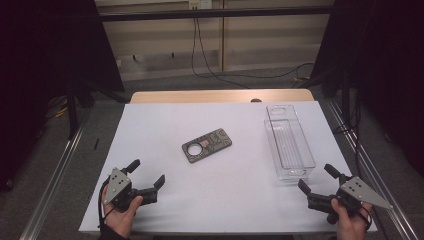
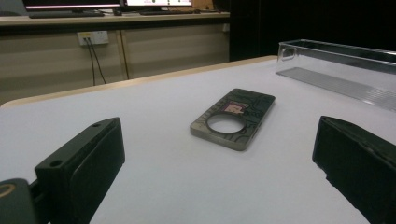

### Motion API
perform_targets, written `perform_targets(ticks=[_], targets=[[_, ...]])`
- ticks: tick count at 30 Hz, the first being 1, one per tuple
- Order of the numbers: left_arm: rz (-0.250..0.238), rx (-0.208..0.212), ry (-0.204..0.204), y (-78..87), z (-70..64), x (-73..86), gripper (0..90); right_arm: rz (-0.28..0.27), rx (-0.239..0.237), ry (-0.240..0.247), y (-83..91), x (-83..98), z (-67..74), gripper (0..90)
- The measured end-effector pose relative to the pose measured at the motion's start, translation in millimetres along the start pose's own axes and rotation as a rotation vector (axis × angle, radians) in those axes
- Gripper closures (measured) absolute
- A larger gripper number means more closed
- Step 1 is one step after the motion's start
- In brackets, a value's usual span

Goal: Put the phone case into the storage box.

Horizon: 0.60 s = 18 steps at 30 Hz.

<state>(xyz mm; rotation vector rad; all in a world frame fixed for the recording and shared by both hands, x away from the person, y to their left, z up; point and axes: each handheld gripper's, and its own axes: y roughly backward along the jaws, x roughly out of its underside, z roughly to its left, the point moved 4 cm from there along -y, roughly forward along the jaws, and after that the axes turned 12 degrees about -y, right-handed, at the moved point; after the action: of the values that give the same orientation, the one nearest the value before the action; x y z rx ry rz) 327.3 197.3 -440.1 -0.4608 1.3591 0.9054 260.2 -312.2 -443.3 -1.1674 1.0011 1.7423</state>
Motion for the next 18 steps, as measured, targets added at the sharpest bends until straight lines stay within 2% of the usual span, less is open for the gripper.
perform_targets(ticks=[3, 5, 7, 8, 12, 16, 18], targets=[[-0.002, 0.013, 0.003, -1.9, -2.6, -1.9, 2.2, 0.001, -0.007, 0.002, 0.2, 0.2, 0.6, 0.0], [0.002, 0.038, 0.002, -4.4, -4.0, -3.2, 2.2, 0.003, -0.007, 0.001, 0.0, 0.3, 1.0, 0.0], [0.004, 0.041, -0.006, -5.8, -4.8, -3.7, 2.2, 0.004, -0.008, 0.002, 0.0, 0.4, 1.0, 0.0], [0.007, 0.041, -0.024, -6.9, -4.7, -4.2, 2.2, 0.004, -0.008, 0.002, 0.0, 0.4, 1.0, 0.0], [0.001, 0.056, -0.029, -12.7, -6.4, -8.2, 2.7, 0.01, -0.012, 0.002, -0.6, 1.2, 1.5, 0.0], [-0.006, 0.078, -0.047, -21.9, -10.7, -13.2, 2.9, 0.011, -0.012, 0.004, -0.2, 1.4, 1.6, 0.0], [-0.005, 0.091, -0.069, -29.9, -14.4, -15.1, 2.9, 0.013, -0.011, 0.005, -0.1, 1.6, 1.3, 0.0]])
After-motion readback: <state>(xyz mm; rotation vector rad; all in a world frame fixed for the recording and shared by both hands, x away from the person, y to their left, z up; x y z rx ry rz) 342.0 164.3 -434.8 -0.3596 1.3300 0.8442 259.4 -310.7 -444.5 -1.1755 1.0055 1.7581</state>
